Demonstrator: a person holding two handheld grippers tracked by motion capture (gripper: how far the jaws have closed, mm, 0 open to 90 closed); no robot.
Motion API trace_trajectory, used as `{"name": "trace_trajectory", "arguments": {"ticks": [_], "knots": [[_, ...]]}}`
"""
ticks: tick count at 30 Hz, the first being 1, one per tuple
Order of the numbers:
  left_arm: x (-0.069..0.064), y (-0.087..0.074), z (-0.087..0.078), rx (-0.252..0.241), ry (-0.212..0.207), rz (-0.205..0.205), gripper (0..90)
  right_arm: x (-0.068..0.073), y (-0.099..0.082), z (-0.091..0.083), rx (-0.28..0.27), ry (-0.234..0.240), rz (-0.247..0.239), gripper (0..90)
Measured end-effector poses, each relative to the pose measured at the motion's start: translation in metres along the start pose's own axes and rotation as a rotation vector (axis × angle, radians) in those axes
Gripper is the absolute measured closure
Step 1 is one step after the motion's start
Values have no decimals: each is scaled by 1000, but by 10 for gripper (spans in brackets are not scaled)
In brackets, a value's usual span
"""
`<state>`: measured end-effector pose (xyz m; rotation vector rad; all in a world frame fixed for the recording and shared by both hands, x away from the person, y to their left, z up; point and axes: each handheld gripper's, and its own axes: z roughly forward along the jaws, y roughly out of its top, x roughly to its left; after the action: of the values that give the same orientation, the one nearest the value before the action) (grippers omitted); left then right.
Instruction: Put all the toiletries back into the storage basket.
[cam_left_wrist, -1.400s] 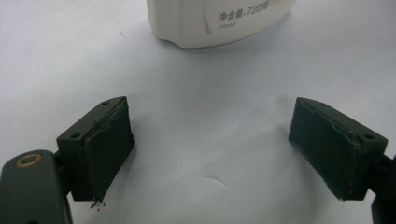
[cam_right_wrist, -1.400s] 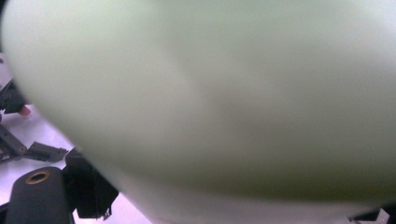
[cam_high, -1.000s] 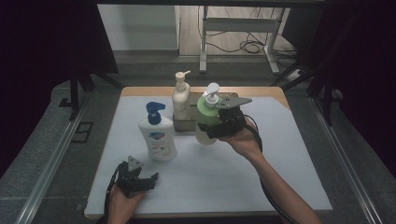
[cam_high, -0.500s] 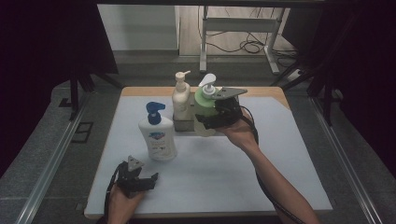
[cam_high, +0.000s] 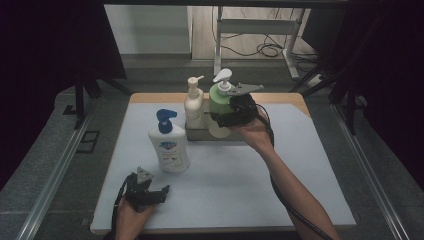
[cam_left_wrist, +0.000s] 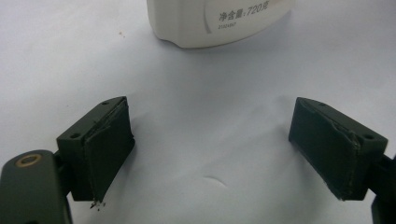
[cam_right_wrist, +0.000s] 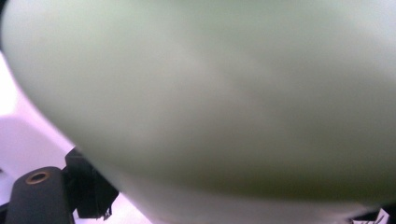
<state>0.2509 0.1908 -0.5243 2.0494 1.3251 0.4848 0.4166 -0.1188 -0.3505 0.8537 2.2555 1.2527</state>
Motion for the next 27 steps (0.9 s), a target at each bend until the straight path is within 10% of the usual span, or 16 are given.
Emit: {"name": "trace_trajectory", "arguments": {"ticks": [27], "knots": [[0, 0, 0, 2, 0, -1, 130, -18, 9, 30, -7, -58, 34, 125]]}}
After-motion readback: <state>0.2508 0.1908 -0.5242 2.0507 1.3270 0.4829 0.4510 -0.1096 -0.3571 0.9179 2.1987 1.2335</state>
